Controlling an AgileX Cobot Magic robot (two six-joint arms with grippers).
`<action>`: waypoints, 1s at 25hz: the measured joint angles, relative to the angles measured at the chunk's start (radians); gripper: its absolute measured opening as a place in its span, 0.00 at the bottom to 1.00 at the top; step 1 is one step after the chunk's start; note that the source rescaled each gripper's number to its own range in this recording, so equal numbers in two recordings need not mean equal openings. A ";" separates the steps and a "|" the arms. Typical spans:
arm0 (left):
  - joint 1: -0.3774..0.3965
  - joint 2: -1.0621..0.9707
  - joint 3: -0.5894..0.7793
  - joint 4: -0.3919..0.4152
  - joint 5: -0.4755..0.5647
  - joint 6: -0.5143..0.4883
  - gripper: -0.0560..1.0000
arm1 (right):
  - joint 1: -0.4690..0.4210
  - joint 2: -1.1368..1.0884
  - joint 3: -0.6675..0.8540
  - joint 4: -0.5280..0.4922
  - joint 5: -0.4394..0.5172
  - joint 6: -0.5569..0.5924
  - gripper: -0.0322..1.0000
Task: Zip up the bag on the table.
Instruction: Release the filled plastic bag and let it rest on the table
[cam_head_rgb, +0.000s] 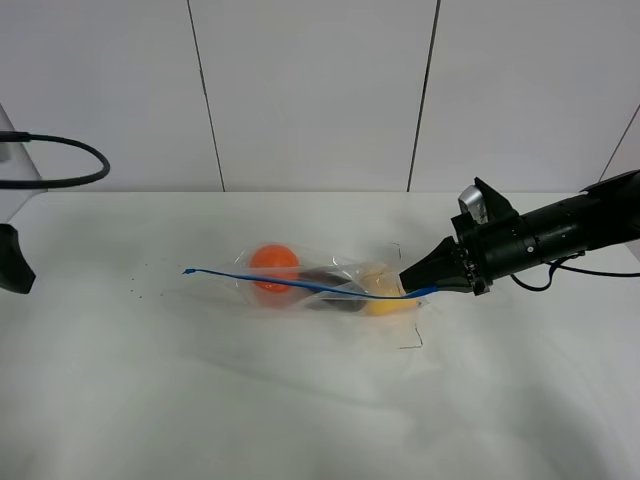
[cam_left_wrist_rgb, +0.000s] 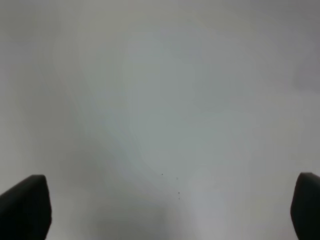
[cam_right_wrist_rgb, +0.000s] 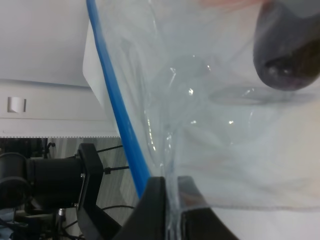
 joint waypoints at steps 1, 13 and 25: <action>0.000 -0.061 0.023 -0.002 -0.002 0.000 1.00 | 0.000 0.000 0.000 0.000 0.000 0.000 0.03; 0.000 -0.641 0.225 -0.029 -0.021 0.005 1.00 | 0.000 0.000 0.000 0.000 0.000 -0.012 0.03; 0.000 -0.960 0.366 -0.197 0.050 0.155 1.00 | 0.000 0.000 0.000 0.000 0.000 -0.018 0.03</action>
